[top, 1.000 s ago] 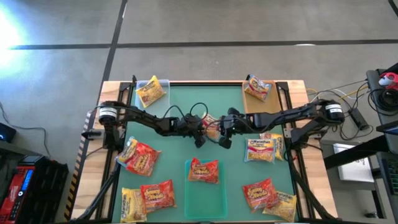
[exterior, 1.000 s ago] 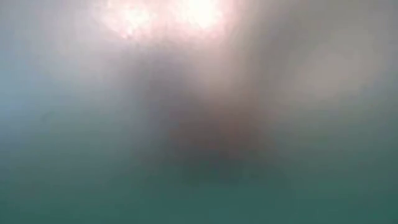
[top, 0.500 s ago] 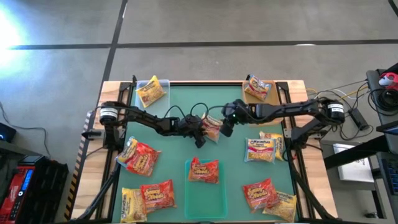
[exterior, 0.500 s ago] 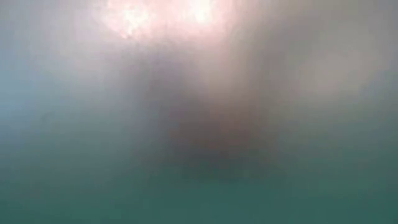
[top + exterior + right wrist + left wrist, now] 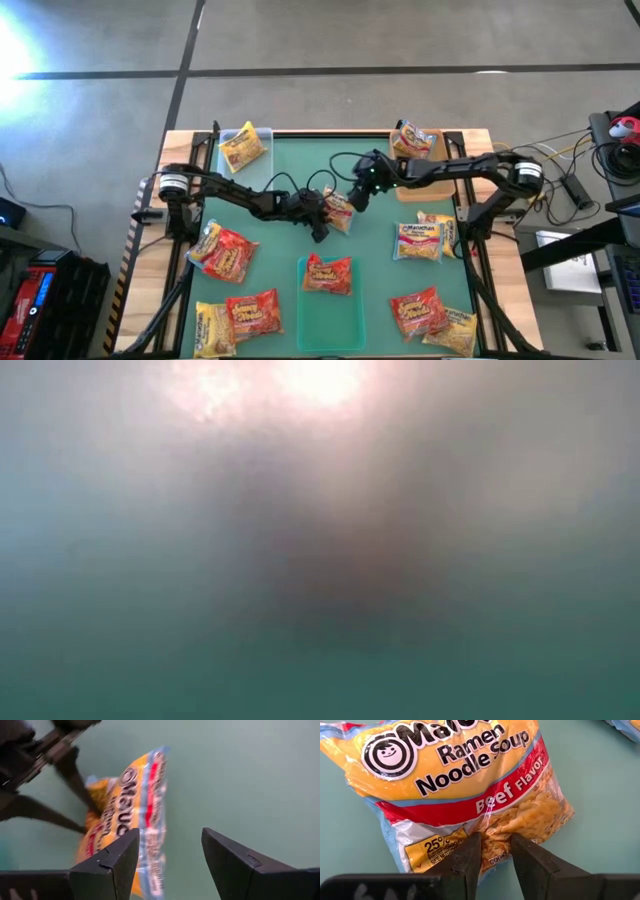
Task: Sort Maruchan noodles
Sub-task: Put the blue noodle pack into the yellow bin
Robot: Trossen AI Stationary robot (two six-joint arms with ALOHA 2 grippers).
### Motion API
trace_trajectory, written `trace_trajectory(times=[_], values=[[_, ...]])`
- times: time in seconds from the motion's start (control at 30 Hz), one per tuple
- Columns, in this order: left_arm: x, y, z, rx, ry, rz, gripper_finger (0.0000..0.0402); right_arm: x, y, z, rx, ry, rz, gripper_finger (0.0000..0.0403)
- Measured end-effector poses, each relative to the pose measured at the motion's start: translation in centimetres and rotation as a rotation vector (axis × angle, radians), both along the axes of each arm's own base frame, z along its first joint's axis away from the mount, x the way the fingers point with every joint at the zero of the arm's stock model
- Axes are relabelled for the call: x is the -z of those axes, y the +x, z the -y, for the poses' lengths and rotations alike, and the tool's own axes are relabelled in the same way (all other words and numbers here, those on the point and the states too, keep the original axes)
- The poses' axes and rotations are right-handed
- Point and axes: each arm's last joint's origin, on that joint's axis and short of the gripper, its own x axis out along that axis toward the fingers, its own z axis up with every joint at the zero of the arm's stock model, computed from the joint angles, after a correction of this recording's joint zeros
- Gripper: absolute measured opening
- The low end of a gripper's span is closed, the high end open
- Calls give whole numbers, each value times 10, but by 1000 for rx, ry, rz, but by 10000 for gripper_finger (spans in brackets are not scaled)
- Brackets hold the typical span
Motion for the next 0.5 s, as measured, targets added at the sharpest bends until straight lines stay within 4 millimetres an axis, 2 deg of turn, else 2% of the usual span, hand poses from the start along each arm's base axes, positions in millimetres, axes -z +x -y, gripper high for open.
trace_trajectory(times=[0.5], values=[[2,-3,0,-19,21,-10,94,28,16,2,-59,219,12,206]])
